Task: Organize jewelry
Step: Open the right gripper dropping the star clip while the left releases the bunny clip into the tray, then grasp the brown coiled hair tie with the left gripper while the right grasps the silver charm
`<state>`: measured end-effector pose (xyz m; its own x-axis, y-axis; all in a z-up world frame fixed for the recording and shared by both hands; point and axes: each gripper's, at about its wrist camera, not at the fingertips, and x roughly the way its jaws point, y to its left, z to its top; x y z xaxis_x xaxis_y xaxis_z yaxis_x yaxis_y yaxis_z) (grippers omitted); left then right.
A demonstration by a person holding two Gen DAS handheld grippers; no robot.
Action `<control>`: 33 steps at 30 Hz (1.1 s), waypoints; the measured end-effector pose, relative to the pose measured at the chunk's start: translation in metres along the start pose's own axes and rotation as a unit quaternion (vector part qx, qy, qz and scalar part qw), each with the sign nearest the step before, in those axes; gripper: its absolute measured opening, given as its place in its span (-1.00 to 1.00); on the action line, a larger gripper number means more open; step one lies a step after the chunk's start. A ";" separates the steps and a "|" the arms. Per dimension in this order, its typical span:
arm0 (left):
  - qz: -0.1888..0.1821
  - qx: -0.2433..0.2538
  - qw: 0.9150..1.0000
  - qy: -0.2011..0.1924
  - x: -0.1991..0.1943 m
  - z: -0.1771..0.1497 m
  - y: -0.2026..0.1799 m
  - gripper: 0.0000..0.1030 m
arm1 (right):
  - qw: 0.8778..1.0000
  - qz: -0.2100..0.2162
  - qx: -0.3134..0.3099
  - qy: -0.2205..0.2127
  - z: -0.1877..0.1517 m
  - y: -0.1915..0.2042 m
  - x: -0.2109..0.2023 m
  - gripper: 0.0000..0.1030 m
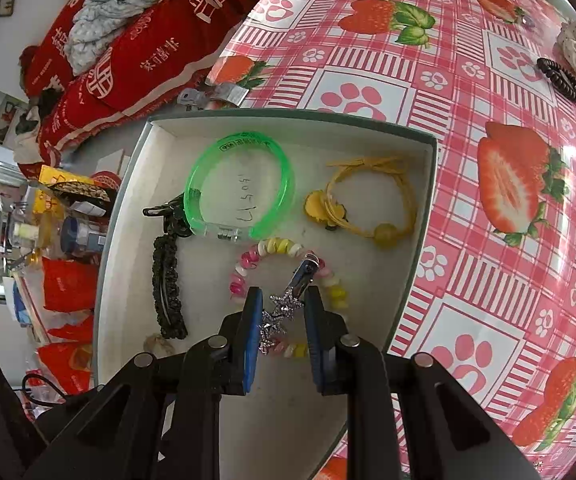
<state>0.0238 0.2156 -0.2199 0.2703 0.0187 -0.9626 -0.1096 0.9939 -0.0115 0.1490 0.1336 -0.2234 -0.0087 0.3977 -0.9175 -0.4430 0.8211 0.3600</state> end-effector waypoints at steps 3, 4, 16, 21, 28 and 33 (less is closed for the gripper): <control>0.004 0.004 1.000 0.003 0.000 0.001 -0.001 -0.50 | 1.000 -0.001 0.005 0.002 0.000 0.000 0.003 -0.54; 0.004 0.003 1.000 0.003 0.000 0.001 -0.001 -0.50 | 1.000 0.000 0.007 0.003 0.000 -0.001 0.004 -0.54; 0.006 0.001 1.000 0.000 -0.006 0.004 0.000 -0.50 | 0.999 0.027 0.021 -0.019 0.004 -0.006 -0.025 -0.23; 0.002 0.011 1.000 0.000 -0.010 0.008 -0.004 -0.49 | 0.998 0.037 0.033 -0.048 0.000 -0.007 -0.056 -0.13; -0.006 0.019 1.000 -0.001 -0.014 0.011 -0.008 0.39 | 0.993 0.019 0.082 -0.080 -0.026 -0.036 -0.094 -0.08; 0.001 0.025 1.000 -0.017 -0.020 0.013 -0.011 0.98 | 0.989 -0.023 0.117 -0.087 -0.061 -0.071 -0.112 0.03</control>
<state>0.0323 0.2053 -0.1967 0.3017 0.0238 -0.9531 -0.0625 0.9980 0.0051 0.1266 0.0057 -0.1570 0.1695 0.4050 -0.8985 -0.2191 0.9043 0.3664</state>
